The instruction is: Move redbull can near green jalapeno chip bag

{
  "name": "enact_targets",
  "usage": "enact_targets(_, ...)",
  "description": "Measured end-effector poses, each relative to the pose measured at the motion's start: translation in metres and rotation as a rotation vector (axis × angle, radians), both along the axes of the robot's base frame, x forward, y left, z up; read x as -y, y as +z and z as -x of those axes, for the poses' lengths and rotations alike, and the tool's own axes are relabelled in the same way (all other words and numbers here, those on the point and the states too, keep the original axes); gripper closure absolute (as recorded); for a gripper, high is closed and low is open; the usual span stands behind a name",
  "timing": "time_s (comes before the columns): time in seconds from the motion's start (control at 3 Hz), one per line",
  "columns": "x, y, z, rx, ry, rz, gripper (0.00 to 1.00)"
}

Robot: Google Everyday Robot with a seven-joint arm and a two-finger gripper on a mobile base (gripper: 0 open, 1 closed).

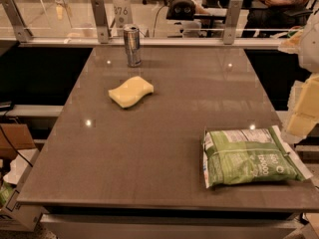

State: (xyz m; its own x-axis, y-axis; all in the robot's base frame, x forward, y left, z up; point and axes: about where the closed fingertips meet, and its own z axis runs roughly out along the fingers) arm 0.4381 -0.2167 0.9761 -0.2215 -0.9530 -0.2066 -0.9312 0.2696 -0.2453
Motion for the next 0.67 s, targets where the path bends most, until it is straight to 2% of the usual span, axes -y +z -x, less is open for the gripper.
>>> enact_targets(0.33,0.0,0.0,0.0,0.0,0.0,0.0,0.0)
enact_targets(0.67,-0.004,0.0,-0.012,0.007,-0.01,-0.026,0.0)
